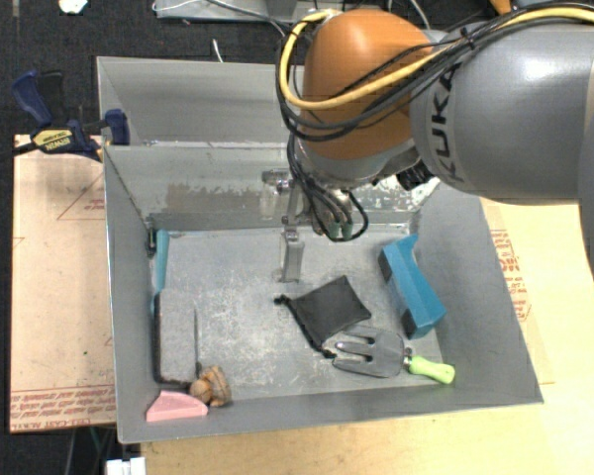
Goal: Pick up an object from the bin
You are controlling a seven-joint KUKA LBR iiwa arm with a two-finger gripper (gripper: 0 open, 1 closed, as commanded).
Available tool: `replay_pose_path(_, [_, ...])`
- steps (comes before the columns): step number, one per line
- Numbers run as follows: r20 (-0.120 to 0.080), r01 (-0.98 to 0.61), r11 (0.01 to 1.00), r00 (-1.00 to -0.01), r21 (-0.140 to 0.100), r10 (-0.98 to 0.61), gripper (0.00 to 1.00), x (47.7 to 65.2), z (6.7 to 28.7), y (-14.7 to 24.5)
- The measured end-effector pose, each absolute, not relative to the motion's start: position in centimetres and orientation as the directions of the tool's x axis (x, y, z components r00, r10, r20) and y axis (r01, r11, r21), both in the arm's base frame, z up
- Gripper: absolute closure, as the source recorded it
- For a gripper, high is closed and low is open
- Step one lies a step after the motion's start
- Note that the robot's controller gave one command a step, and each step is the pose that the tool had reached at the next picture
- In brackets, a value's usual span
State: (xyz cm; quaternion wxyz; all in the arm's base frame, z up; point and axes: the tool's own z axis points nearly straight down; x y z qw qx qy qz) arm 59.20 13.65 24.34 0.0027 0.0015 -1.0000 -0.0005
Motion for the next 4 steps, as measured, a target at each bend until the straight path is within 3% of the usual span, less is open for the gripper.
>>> replay_pose_path(1, [-0.002,-0.001,1.0,-1.0,0.002,-0.001,0.0,59.4,24.7,13.6])
replay_pose_path(2, [-0.001,-0.191,0.982,-0.982,0.002,-0.191,0.0,56.8,24.9,9.8])
replay_pose_path(3, [-0.001,-0.174,0.985,-0.985,0.002,-0.174,0.0,55.8,22.0,5.4])
replay_pose_path(4, [-0.007,-0.447,0.895,-0.895,0.001,-0.447,0.0,54.3,19.5,4.5])
